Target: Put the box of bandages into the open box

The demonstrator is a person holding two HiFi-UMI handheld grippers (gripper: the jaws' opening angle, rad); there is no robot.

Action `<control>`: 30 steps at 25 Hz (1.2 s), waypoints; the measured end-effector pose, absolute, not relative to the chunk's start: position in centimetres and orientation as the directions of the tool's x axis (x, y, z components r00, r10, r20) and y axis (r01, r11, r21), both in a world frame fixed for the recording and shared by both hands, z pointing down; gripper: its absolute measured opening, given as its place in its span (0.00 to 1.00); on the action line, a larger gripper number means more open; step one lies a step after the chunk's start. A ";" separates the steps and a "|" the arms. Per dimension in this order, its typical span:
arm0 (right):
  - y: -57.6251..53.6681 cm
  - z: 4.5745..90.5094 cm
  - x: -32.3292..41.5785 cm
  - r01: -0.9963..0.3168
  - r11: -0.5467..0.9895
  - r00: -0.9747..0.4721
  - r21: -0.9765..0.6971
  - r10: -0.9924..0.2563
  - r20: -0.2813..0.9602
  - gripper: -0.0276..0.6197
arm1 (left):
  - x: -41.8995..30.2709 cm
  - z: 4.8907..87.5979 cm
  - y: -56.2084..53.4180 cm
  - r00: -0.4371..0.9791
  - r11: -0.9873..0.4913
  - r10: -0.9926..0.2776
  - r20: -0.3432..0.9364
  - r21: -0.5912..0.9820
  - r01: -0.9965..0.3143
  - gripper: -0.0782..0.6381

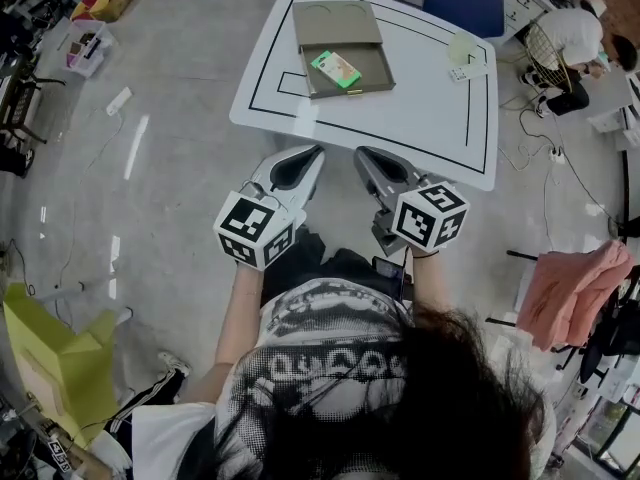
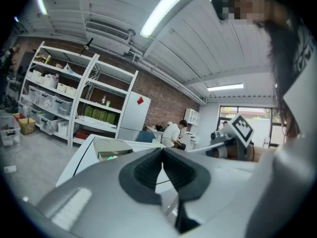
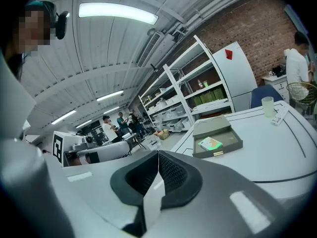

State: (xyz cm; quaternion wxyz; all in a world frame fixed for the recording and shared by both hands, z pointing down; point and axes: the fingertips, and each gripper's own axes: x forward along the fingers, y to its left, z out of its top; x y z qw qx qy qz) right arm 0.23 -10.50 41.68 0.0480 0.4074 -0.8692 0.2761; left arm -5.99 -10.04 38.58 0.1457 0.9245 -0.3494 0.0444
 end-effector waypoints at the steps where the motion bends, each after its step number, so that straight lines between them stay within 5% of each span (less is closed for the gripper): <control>1: -10.2 41.7 0.7 -0.734 0.514 -0.663 -0.443 -0.683 0.307 0.04 | -5.4 38.5 -9.7 0.753 -0.715 -0.631 0.186 0.238 -0.658 0.11; 30: -6.3 40.7 5.1 -0.674 0.590 -0.722 -0.444 -0.651 0.232 0.04 | 0.9 38.2 -4.8 0.721 -0.694 -0.654 0.228 0.199 -0.692 0.11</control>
